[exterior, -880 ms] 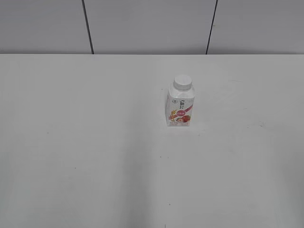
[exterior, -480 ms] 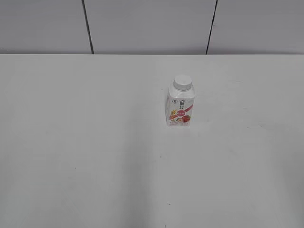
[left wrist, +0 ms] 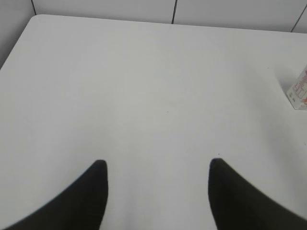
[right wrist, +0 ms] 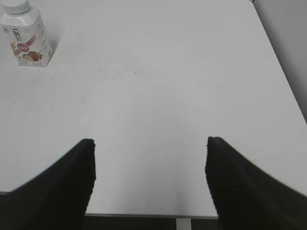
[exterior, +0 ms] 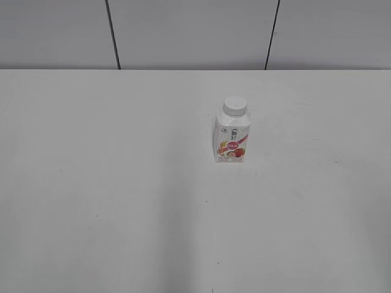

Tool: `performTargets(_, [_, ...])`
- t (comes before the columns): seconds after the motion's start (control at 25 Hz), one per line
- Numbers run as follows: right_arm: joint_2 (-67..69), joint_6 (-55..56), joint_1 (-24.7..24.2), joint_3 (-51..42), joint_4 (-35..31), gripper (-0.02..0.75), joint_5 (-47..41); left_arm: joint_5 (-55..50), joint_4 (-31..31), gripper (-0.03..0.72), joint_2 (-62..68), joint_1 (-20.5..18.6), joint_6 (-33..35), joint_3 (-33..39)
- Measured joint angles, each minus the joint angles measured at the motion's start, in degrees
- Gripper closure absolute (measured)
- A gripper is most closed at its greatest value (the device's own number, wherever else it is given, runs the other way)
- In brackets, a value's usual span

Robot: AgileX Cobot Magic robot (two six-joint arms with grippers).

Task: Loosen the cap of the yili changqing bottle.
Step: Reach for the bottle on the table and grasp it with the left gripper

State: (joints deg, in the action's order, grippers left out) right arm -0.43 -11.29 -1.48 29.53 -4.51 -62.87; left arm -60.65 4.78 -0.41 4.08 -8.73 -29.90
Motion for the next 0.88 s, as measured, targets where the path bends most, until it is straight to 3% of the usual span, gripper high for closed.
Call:
performTargets(0.36, [0.00,0.00,0.00,0.00,0.00,0.173,0.00,2.03,-0.05,0.270,0.00,0.00,1.22,-0.85])
performTargets(0.6, [0.00,0.00,0.00,0.00,0.00,0.173,0.00,17.08,-0.28,0.270,3.76,0.00,4.88,-3.18])
performTargets(0.88, [0.00,0.00,0.00,0.00,0.00,0.173,0.00,36.95,-1.27,0.270,20.70,0.00,7.36,-2.93])
